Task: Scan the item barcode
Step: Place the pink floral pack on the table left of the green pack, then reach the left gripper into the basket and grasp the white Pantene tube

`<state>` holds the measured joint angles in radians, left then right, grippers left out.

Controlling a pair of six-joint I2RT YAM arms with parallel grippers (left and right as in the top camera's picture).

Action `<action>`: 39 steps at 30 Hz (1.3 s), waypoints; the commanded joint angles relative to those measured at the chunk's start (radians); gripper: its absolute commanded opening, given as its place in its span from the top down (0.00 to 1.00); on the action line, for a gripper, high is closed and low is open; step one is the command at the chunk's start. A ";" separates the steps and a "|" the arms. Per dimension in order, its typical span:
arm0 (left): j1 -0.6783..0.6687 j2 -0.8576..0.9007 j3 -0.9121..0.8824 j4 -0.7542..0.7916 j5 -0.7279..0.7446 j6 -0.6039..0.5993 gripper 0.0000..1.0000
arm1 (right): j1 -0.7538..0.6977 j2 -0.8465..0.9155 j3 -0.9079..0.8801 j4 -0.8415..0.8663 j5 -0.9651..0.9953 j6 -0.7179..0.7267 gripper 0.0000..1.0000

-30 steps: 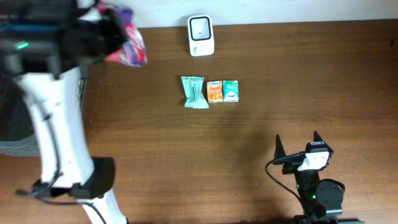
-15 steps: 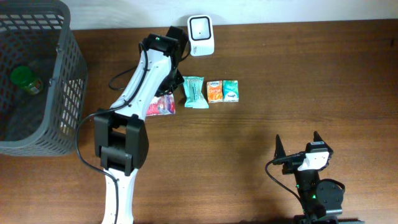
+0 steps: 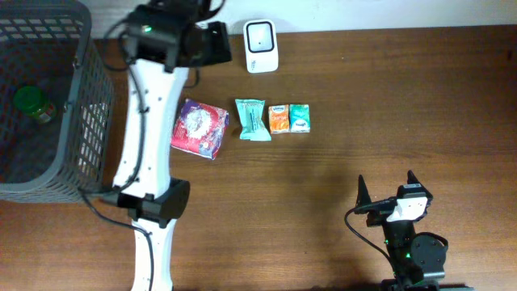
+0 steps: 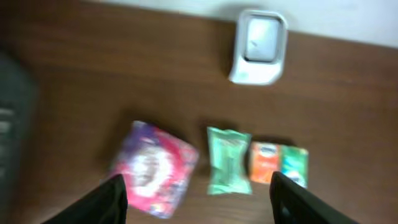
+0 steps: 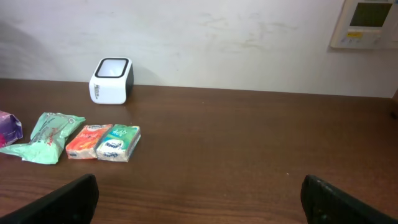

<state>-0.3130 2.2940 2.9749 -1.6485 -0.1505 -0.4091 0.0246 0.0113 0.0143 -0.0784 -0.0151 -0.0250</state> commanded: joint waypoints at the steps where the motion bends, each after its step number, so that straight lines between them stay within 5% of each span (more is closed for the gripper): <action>1: 0.080 -0.008 0.081 -0.039 -0.151 0.063 0.24 | -0.003 -0.006 -0.009 -0.001 0.005 0.011 0.01; 5: 0.214 -0.035 0.141 0.020 -0.135 0.025 0.18 | -0.003 -0.006 -0.009 -0.001 0.005 0.011 0.01; 8: 0.356 -0.037 0.158 0.050 -0.147 0.025 0.01 | -0.003 -0.006 -0.009 -0.002 0.005 0.011 0.01; 14: 0.627 -0.035 0.145 0.012 -0.143 0.026 0.04 | -0.003 -0.006 -0.009 -0.001 0.005 0.011 0.01; 21: 0.853 -0.033 -0.213 0.047 0.016 0.302 0.06 | -0.003 -0.006 -0.009 -0.002 0.005 0.011 0.01; 26: 0.914 -0.033 -0.550 0.098 0.237 0.594 0.07 | -0.003 -0.006 -0.009 -0.002 0.005 0.011 0.01; 39: 0.911 -0.031 -0.998 0.341 0.383 0.779 0.16 | -0.003 -0.006 -0.009 -0.002 0.005 0.011 0.02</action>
<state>0.5995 2.2723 2.0228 -1.3296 0.1699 0.3199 0.0246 0.0113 0.0147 -0.0788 -0.0154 -0.0254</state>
